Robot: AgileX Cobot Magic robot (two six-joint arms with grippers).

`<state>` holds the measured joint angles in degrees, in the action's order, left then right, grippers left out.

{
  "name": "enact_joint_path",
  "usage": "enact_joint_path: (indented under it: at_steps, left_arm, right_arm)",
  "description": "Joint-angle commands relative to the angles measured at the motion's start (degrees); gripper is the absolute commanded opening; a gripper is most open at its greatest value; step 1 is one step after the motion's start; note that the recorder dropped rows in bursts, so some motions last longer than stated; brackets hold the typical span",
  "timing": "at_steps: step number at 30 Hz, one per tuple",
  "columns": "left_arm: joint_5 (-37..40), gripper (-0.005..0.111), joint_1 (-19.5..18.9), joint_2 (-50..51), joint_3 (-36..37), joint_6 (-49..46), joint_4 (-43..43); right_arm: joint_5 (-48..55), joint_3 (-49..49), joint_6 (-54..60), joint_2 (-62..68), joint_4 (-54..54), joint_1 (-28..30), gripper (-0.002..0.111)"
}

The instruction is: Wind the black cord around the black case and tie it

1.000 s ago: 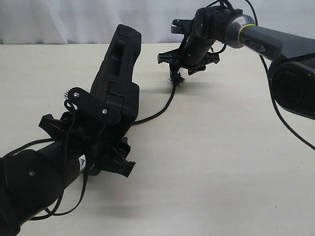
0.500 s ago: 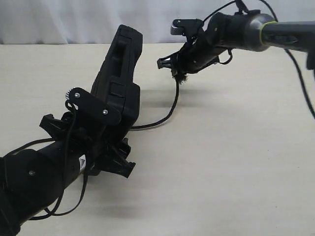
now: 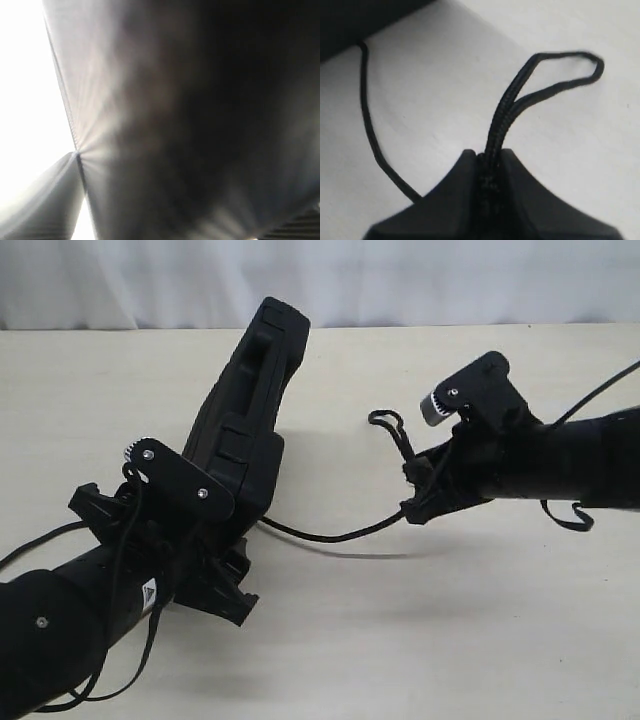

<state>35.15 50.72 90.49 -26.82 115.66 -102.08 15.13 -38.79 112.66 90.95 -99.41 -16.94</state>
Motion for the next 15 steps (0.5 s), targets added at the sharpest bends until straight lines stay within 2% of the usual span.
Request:
enact_joint_path:
  at_steps: [1, 3, 4, 5, 8, 9, 11, 12, 13, 14, 15]
  left_arm:
    - [-3.15, 0.000, 0.01, 0.50, 0.98, 1.70, 2.13]
    - [-3.15, 0.000, 0.01, 0.50, 0.98, 1.70, 2.13]
    - [-3.15, 0.000, 0.01, 0.50, 0.98, 1.70, 2.13]
    - [-3.85, 0.000, 0.01, 0.50, 0.98, 1.70, 2.13]
    - [-4.22, 0.000, 0.01, 0.50, 0.98, 1.70, 2.13]
    - [-4.22, 0.000, 0.01, 0.50, 0.98, 1.70, 2.13]
    - [-4.22, 0.000, 0.01, 0.50, 0.98, 1.70, 2.13]
    - [-4.11, 0.000, 0.01, 0.50, 0.98, 1.70, 2.13]
    - [-4.11, 0.000, 0.01, 0.50, 0.98, 1.70, 2.13]
    - [-4.11, 0.000, 0.01, 0.50, 0.98, 1.70, 2.13]
    - [-4.11, 0.000, 0.01, 0.50, 0.98, 1.70, 2.13]
  right_arm:
    - [-8.24, 0.47, -8.16, 4.89, -0.54, -0.03, 0.037]
    - [-11.22, 0.14, -13.52, 4.73, -0.54, -0.03, 0.067]
    - [-12.86, -0.60, -15.27, 3.53, -0.54, -0.03, 0.067]
    - [-17.31, -2.52, -17.82, 2.42, -0.54, -0.03, 0.061]
    - [-17.69, -9.09, -18.60, 6.00, -0.54, 0.09, 0.043]
    - [-18.17, -11.26, -18.39, 8.04, -0.54, 0.33, 0.042]
    - [-6.74, -15.32, -18.39, 9.56, -0.54, 2.00, 0.042]
    - [4.33, -17.16, -22.29, 9.56, 1.89, 3.77, 0.042]
    - [20.83, -24.13, -45.43, 11.13, 29.60, 6.80, 0.042]
    - [30.36, -31.63, -68.58, 13.71, 56.64, 7.50, 0.042]
    - [31.65, -36.79, -100.35, 16.72, 86.28, 7.50, 0.042]
